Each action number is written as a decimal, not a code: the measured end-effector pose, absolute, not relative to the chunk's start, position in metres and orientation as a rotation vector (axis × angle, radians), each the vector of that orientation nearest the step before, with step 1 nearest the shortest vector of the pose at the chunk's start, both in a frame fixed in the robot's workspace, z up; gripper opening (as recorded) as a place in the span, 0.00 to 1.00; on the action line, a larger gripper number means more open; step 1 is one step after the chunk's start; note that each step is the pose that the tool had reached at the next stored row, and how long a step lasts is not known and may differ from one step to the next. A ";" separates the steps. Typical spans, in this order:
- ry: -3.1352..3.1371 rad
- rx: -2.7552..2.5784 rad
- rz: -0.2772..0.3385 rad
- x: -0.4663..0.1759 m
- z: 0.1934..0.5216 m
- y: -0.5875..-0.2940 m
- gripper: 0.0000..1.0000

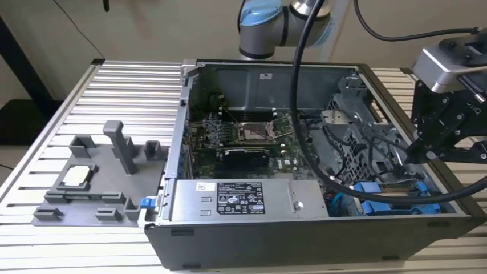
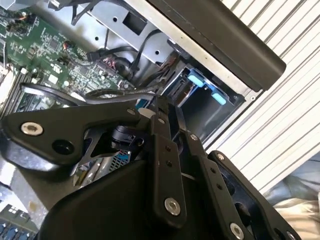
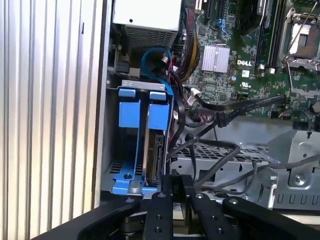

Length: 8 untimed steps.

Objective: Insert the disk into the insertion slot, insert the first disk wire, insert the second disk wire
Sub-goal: 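Insert the first disk wire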

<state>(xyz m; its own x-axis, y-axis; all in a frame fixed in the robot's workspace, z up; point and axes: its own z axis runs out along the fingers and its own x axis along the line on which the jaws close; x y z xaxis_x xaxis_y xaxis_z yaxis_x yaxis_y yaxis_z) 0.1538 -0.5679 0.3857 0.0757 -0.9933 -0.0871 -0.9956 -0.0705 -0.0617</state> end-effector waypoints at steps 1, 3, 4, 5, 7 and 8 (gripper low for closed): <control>2.081 -2.212 0.032 0.154 0.385 -0.568 0.19; 2.104 -2.189 0.031 0.154 0.383 -0.568 0.19; 2.112 -2.182 0.031 0.154 0.382 -0.568 0.19; 2.120 -2.175 0.031 0.154 0.381 -0.568 0.19; 2.137 -2.157 0.031 0.154 0.378 -0.568 0.19; 2.145 -2.146 0.032 0.154 0.377 -0.568 0.19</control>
<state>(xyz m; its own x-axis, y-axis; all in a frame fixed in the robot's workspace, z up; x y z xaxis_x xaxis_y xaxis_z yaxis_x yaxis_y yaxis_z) 0.1540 -0.5679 0.3774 0.0031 -0.9959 -0.0903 -0.9982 0.0024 -0.0604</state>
